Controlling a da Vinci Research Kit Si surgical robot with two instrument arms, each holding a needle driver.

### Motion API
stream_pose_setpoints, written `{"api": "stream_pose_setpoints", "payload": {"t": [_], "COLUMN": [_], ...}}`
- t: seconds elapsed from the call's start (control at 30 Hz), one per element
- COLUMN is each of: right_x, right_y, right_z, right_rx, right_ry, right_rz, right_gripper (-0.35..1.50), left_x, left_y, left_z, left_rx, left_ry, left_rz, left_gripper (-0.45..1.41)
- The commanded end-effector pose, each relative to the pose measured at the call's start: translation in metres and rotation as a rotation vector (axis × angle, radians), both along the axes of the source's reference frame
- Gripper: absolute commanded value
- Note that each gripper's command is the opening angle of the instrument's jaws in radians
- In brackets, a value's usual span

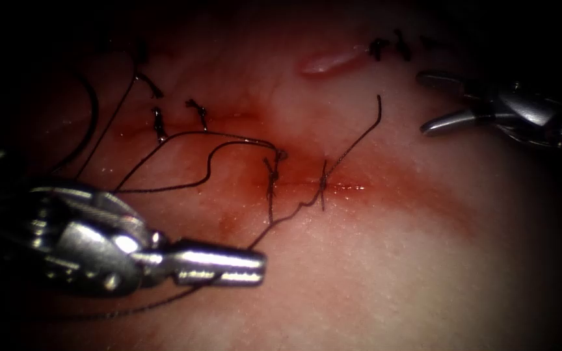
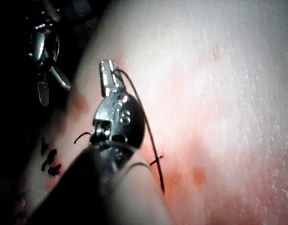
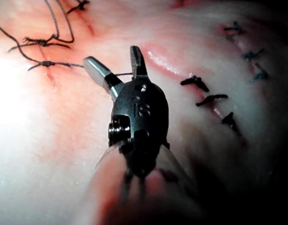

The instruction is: Wound Closure

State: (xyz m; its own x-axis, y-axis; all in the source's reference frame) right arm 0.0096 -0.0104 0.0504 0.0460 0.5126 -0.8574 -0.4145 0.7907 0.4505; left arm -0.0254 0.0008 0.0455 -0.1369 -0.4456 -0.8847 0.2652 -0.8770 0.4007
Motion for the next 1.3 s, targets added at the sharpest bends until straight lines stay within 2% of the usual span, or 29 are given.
{"api": "stream_pose_setpoints", "payload": {"t": [0.03, 0.2, 0.27, 0.3, 0.33, 0.37, 0.4, 0.43, 0.6, 0.73, 0.93, 1.07, 1.3], "right_x": [-0.0004, -0.0028, -0.0028, -0.0025, -0.0019, -0.0006, -0.0002, 0.0008, 0.0057, 0.0102, 0.0141, 0.0171, 0.0188], "right_y": [0.0001, 0.0004, -0.0001, -0.0004, -0.0011, -0.0024, -0.0028, -0.0032, -0.0044, -0.0051, -0.0053, -0.0053, -0.0055], "right_z": [-0.0008, -0.0030, -0.0036, -0.0038, -0.0039, -0.0040, -0.0039, -0.0036, -0.0013, 0.0017, 0.0041, 0.0045, 0.0041], "right_rx": [-0.011, -0.050, -0.086, -0.098, -0.116, -0.142, -0.148, -0.155, -0.191, -0.181, -0.173, -0.175, -0.175], "right_ry": [-0.012, -0.074, -0.094, -0.081, -0.056, 0.001, 0.014, 0.013, 0.058, 0.080, 0.117, 0.151, 0.202], "right_rz": [0.013, 0.065, 0.112, 0.108, 0.093, 0.057, 0.046, 0.047, 0.025, 0.019, 0.015, -0.001, -0.036], "right_gripper": [1.10, 1.23, 1.31, 1.30, 1.15, 0.16, -0.18, -0.35, -0.35, -0.35, -0.35, -0.35, -0.35], "left_x": [-0.0013, -0.0037, -0.0046, -0.0049, -0.0054, -0.0061, -0.0063, -0.0066, -0.0072, -0.0069, -0.0062, -0.0059, -0.0055], "left_y": [0.0010, 0.0032, 0.0040, 0.0043, 0.0047, 0.0055, 0.0057, 0.0063, 0.0087, 0.0107, 0.0121, 0.0127, 0.0144], "left_z": [0.0005, 0.0013, 0.0018, 0.0021, 0.0024, 0.0028, 0.0030, 0.0032, 0.0036, 0.0038, 0.0046, 0.0060, 0.0100], "left_rx": [-0.003, -0.003, 0.008, 0.013, 0.013, 0.018, 0.019, 0.021, 0.030, 0.039, 0.062, 0.075, 0.097], "left_ry": [-0.005, -0.023, -0.039, -0.046, -0.058, -0.068, -0.074, -0.083, -0.126, -0.162, -0.184, -0.193, -0.203], "left_rz": [0.017, 0.080, 0.104, 0.120, 0.142, 0.168, 0.173, 0.180, 0.193, 0.205, 0.215, 0.221, 0.229], "left_gripper": [-0.45, -0.45, -0.45, -0.45, -0.45, -0.45, -0.45, -0.45, -0.45, -0.45, -0.45, -0.45, -0.45]}}
